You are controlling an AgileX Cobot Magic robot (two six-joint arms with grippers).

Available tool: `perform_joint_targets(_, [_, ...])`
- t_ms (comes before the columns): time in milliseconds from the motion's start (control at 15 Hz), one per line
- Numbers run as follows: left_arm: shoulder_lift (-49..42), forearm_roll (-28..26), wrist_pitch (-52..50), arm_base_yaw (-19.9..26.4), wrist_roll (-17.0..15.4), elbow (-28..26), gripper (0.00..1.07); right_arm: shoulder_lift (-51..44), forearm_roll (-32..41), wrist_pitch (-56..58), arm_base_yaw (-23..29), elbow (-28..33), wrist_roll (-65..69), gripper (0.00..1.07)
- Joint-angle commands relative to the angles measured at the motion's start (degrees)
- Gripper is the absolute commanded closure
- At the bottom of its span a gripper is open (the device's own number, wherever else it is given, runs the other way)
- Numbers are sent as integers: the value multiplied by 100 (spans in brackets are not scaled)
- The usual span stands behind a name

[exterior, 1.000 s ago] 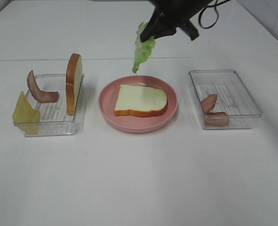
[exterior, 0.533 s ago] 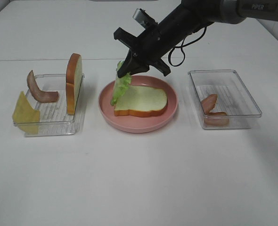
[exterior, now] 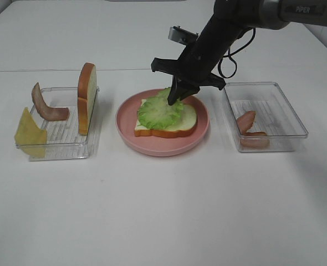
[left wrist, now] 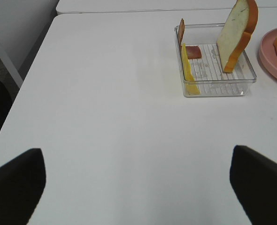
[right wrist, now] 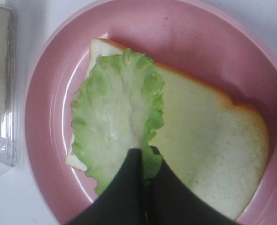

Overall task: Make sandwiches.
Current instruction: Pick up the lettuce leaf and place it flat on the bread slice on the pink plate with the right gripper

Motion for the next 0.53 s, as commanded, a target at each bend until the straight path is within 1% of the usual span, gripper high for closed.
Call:
perform_joint_targets(67, [-97,-34,-11,-17,0,17,7,-23,-23,132,-23,-17,80,107])
perform_joint_targets(200, [-97,-34,-11,-17,0,17,7,-29,-46,235,-23,-17,138,53])
perform_joint_targets(267, [-97,0,-17,-17,0,17,7,-34,-63,264,-23,-17,138,39])
perform_joint_targets(333, [-97,0,-17,-17,0,17,7,-69,-86,361,-23,-29,115,18])
perform_joint_targets(400, [-97,0,-17,-17,0,17,7,-195,-120,481,-23,-29,34,8])
perform_joint_targets(533, [-97,0,-17,-17,0,17,7,-435,-246,590,-23,-80,46,8])
